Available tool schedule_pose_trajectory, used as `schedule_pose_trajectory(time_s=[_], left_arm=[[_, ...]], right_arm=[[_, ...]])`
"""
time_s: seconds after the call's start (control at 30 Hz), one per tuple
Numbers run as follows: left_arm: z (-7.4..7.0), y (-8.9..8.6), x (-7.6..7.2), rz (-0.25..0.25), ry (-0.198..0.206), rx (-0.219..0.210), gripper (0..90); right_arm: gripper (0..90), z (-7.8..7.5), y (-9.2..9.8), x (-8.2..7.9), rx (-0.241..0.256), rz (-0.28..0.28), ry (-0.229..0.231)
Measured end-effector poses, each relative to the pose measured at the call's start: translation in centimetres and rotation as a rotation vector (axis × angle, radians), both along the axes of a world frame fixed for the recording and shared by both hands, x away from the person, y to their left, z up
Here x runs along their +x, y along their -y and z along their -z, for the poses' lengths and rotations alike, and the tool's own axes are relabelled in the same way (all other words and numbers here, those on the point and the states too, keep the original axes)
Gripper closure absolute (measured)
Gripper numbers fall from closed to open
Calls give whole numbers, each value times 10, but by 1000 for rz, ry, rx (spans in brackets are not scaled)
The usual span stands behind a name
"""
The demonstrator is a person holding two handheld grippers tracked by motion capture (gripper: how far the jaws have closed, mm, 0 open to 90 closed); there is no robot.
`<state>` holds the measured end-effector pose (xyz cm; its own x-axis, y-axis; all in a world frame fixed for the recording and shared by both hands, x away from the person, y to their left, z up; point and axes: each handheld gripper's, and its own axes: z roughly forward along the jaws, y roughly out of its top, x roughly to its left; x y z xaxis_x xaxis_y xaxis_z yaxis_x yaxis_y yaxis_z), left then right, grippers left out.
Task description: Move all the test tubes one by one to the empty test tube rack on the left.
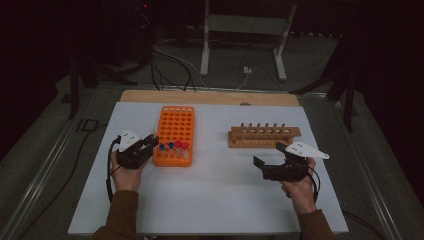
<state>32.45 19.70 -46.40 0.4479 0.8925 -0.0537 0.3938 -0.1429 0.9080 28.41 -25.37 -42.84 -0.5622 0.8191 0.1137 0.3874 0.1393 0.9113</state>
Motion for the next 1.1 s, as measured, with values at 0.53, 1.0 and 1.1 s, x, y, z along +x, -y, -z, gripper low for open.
schedule_pose_trajectory(time_s=[0.53,1.0,1.1], left_arm=[[27,5,4,6,-81,92,766],[31,9,6,6,-116,123,762],[31,6,6,-9,-126,88,686]], right_arm=[[0,1,-1,0,-7,-6,-2],[0,2,-2,0,-6,-11,-1],[0,2,-2,0,-5,-11,-3]])
